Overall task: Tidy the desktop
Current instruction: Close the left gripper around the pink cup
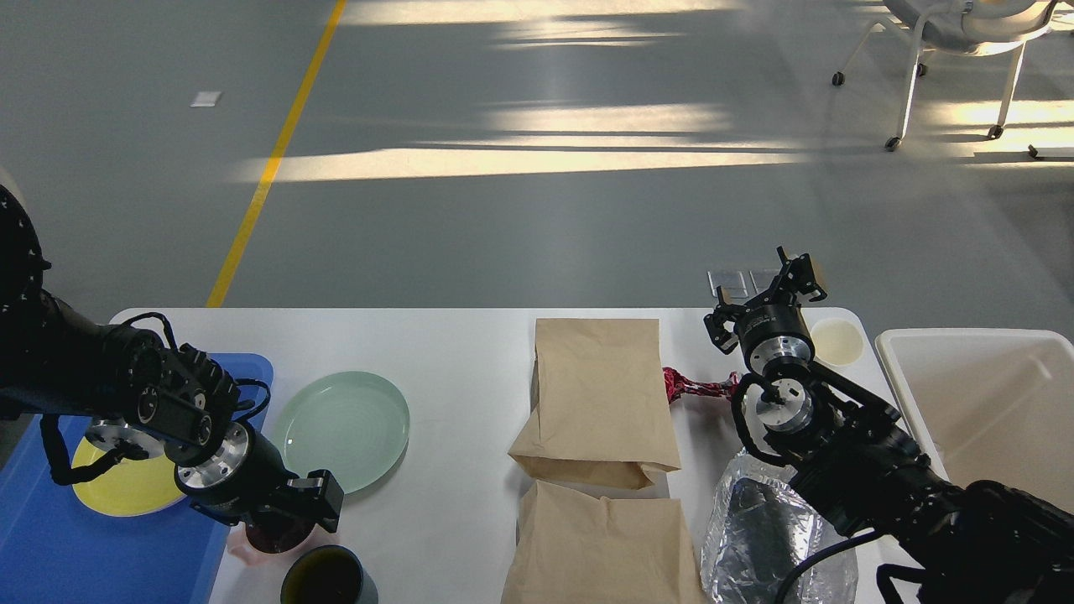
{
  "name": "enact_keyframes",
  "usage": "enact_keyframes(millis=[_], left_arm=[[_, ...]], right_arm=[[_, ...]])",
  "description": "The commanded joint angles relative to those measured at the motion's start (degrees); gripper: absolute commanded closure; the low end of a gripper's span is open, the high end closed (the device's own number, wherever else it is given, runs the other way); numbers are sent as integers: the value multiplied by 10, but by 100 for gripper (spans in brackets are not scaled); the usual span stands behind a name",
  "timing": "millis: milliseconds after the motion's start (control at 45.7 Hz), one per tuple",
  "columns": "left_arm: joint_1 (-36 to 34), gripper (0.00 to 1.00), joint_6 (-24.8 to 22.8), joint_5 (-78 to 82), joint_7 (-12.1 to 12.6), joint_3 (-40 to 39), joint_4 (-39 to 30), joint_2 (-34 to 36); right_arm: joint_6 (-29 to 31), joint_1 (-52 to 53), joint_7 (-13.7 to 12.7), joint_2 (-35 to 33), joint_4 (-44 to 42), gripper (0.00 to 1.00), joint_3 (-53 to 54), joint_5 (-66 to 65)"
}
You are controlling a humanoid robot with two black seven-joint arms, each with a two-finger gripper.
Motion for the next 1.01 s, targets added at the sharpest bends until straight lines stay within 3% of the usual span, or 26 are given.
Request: enact_keyframes(millis=[0,241,394,481,569,678,984], left_arm=[[21,32,41,-1,0,-4,17,-13],[48,34,75,-2,1,-13,22,-16],[54,45,76,-2,2,-22,22,-18],[55,60,76,-1,3,-22,22,-24],[58,90,78,-1,7,-23,22,-26],[63,99,91,0,26,-36,22,-27],[64,100,93,0,37,-37,18,-23]], right_arm=[[0,0,0,0,0,0,0,-1],[0,0,0,0,0,0,0,-1],[0,0,0,0,0,0,0,-1],[0,0,0,0,0,0,0,-1],[0,0,0,0,0,0,0,-1],[0,0,0,0,0,0,0,0],[0,0,0,0,0,0,0,0]])
